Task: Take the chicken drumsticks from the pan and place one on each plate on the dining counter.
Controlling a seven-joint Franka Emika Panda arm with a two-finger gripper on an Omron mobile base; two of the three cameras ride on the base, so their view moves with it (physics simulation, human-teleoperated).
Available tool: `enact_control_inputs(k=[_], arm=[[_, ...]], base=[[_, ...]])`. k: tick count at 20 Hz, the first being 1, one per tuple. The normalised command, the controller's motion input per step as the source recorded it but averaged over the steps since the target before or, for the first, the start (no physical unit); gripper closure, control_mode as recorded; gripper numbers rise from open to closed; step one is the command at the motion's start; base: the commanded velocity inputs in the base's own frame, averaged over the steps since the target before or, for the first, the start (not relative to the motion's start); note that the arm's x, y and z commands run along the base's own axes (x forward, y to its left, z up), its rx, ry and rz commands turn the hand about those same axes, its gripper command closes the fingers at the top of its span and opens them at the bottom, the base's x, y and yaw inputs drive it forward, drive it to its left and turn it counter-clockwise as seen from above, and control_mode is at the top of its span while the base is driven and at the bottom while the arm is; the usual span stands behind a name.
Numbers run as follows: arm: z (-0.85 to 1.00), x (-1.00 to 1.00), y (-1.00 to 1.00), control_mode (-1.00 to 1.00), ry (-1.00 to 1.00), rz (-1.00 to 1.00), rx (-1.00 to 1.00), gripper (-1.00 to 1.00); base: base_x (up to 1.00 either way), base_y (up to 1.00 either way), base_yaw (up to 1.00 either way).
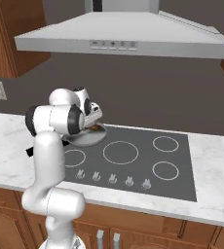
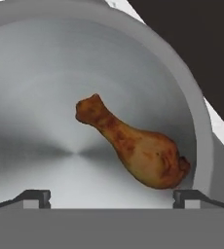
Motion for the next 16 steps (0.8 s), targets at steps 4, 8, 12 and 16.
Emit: enact_control_inputs(k=[4, 8, 12, 16], arm=[[-0.15, 0.14, 0.01, -1.00, 0.00, 0.00, 0.00, -1.00], [-0.22, 0.09, 0.00, -1.00, 0.00, 0.00, 0.00, -1.00], [-0.19, 0.27, 0.00, -1.00, 0.00, 0.00, 0.00, -1.00], [-0.16, 0.30, 0.00, -1.00, 0.00, 0.00, 0.00, -1.00]], base=[[0.00, 0.00, 0.00], [0.00, 0.00, 0.00], [0.00, 0.00, 0.00], [0.00, 0.00, 0.00]])
